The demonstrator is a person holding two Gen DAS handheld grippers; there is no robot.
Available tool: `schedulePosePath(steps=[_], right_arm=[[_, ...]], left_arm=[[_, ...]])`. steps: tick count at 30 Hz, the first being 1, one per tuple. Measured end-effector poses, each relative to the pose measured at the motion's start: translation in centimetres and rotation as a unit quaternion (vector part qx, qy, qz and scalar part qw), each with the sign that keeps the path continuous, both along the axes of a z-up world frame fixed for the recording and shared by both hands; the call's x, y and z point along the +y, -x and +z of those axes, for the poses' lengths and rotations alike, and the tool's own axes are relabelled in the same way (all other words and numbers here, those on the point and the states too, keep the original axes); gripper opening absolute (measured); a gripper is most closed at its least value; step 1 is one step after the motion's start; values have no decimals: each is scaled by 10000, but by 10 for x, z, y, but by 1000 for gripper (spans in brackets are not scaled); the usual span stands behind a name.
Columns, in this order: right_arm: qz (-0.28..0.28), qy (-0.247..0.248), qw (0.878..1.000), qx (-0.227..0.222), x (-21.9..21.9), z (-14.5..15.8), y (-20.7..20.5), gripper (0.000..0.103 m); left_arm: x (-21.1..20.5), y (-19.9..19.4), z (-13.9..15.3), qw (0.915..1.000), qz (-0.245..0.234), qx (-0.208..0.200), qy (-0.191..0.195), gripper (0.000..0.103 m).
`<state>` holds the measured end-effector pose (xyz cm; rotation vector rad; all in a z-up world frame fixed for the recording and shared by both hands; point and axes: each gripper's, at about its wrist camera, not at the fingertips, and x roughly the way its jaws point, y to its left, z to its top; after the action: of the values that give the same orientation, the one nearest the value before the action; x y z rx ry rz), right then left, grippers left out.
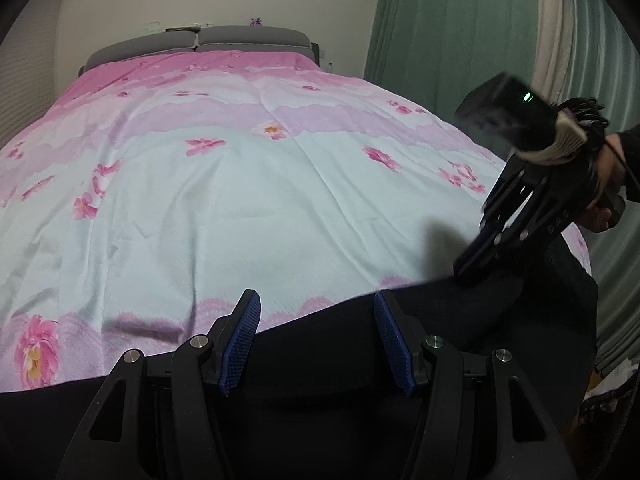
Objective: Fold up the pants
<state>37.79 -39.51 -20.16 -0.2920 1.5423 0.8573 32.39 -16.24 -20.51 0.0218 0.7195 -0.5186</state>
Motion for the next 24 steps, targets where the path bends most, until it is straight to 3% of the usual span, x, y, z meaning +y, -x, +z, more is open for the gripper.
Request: schedulePosePath(steps=[3, 6, 10, 14, 16, 17, 20, 24], right_arm=[[-71, 29, 9980, -623, -4, 30, -6, 10], [-319, 52, 9882, -1495, 3, 51, -21, 10], [-553, 354, 9696, -2358, 10, 43, -34, 10], [-823, 591, 9632, -2488, 24, -5, -38, 13], [-988, 582, 9584, -2614, 26, -8, -38, 21], [-1053, 609, 9553, -2694, 29, -8, -37, 27], [-1293, 589, 9444, -2965, 29, 6, -30, 28], [-1900, 656, 9173, -3439, 11, 36, -12, 28]], left_arm=[[6, -4, 6, 9998, 166, -53, 66, 60], [11, -11, 10, 9990, 404, -124, 111, 62], [18, -19, 6, 9979, 614, -166, 87, 62], [20, -22, 2, 9976, 655, -202, -39, 62], [23, -23, 1, 9976, 668, -163, -32, 62], [24, -23, 2, 9976, 681, -151, -13, 62], [27, -20, 7, 9973, 710, -201, 2, 62], [31, -11, 12, 9971, 734, -205, 11, 62]])
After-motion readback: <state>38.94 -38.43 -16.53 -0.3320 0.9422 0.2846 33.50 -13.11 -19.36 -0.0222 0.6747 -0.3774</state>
